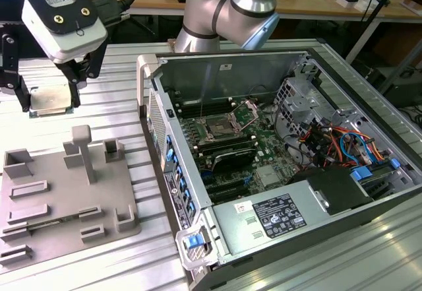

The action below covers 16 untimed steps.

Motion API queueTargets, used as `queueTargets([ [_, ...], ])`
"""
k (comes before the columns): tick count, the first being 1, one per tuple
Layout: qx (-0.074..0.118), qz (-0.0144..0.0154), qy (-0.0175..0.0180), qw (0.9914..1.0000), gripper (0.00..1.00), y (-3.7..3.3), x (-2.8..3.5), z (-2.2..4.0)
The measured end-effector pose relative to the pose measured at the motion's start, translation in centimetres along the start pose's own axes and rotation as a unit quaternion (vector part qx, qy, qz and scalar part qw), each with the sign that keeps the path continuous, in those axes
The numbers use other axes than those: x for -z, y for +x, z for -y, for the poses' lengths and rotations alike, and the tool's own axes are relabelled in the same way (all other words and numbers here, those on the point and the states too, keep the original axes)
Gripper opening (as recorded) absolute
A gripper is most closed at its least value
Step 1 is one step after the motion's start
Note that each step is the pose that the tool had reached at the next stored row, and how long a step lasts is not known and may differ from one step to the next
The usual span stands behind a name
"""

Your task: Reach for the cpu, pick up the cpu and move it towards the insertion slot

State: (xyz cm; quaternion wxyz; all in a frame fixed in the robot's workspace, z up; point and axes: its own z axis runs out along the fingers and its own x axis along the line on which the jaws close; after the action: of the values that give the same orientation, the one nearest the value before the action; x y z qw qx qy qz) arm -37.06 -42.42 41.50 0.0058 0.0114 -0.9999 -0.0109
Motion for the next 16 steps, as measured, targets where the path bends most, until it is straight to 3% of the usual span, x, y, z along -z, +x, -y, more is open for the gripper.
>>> queueTargets([
  [16, 0.0, 0.0, 0.0, 1.0, 0.55, -1.65, 0.01, 0.04],
])
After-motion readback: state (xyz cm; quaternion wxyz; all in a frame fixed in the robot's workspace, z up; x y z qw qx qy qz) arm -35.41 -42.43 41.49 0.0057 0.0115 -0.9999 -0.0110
